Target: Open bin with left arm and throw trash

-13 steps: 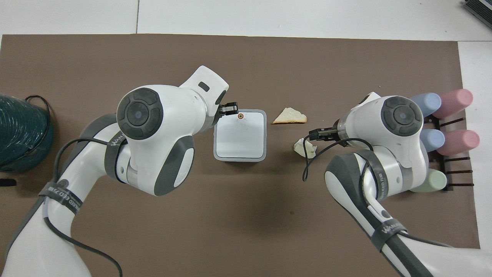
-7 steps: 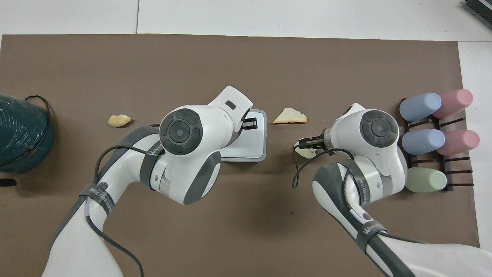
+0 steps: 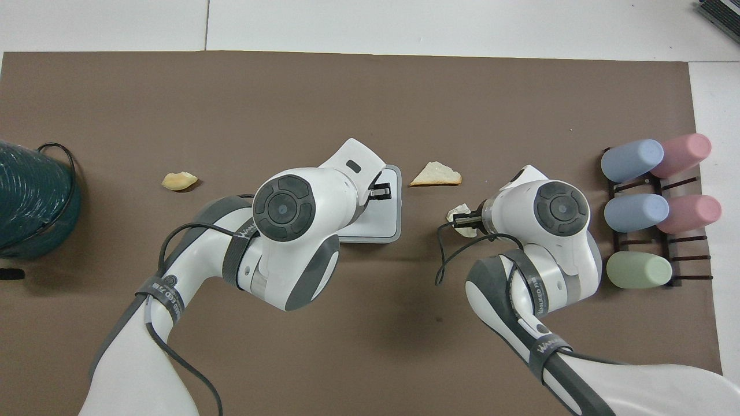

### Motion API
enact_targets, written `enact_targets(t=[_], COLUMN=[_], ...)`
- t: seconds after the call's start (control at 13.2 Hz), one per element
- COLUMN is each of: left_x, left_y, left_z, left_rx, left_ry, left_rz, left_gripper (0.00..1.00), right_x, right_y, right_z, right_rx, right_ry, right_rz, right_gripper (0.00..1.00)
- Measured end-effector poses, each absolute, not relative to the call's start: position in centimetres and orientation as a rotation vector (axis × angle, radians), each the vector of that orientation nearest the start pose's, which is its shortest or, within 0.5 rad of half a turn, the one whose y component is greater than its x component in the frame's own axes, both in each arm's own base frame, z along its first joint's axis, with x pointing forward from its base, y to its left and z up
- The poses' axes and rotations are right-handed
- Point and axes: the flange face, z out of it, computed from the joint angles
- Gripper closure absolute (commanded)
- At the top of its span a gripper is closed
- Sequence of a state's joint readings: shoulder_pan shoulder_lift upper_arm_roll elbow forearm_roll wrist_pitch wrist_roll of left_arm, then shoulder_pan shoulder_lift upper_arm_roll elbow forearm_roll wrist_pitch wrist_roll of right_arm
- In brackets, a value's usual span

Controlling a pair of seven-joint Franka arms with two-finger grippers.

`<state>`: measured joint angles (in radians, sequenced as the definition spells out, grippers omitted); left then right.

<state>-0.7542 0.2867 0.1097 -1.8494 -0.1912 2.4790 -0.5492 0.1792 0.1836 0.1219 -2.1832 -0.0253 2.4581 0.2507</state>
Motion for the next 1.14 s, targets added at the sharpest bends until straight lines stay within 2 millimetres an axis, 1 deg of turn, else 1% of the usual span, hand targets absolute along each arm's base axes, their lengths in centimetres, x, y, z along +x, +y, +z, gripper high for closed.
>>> enact_targets(t=[0.15,0.23,0.3,0.38,0.45,0.53,0.61,0.68,0.76,0.91,0.98,1.14], left_x=[52.3,52.6,53.5,54.7,56.1,57.4,58.4,59.3,60.0,61.4,62.0,63.2], left_y=[-39.6,-39.4,-38.6,-37.3,-35.5,-33.3,-31.0,-28.9,-27.0,-23.2,-21.3,-16.9], left_z=[41.1,41.9,43.2,45.0,47.2,49.5,51.2,52.2,52.6,52.3,52.0,51.6], left_rx=[-3.406,-3.404,-3.395,-3.384,-3.373,-3.361,-3.350,-3.340,-3.334,-3.323,-3.317,-3.307], left_ry=[-0.048,-0.060,-0.084,-0.120,-0.159,-0.196,-0.222,-0.226,-0.217,-0.184,-0.160,-0.105], left_rz=[-0.378,-0.354,-0.318,-0.276,-0.237,-0.199,-0.169,-0.148,-0.141,-0.133,-0.126,-0.118], left_gripper=[0.88,0.88,0.88,0.88,0.84,0.83,0.79,0.77,0.72,0.54,0.38,0.03], right_x=[54.0,54.2,54.5,54.9,55.3,55.8,56.3,56.9,57.4,58.5,58.7,59.0], right_y=[16.4,16.4,16.4,16.4,16.6,16.7,16.8,17.1,17.4,18.6,19.7,23.1], right_z=[31.5,31.7,32.1,32.7,33.5,34.5,35.5,36.6,37.7,40.6,41.9,44.9], right_rx=[-3.106,-3.104,-3.097,-3.082,-3.059,-3.035,-3.015,-2.995,-2.972,-2.915,-2.875,-2.790], right_ry=[-0.095,-0.085,-0.064,-0.034,-0.003,0.024,0.044,0.072,0.112,0.193,0.222,0.273], right_rz=[-0.141,-0.150,-0.162,-0.179,-0.196,-0.218,-0.243,-0.269,-0.294,-0.353,-0.370,-0.397], right_gripper=[1.00,1.00,1.00,1.00,1.00,1.00,1.00,1.00,1.00,1.00,1.00,1.00])
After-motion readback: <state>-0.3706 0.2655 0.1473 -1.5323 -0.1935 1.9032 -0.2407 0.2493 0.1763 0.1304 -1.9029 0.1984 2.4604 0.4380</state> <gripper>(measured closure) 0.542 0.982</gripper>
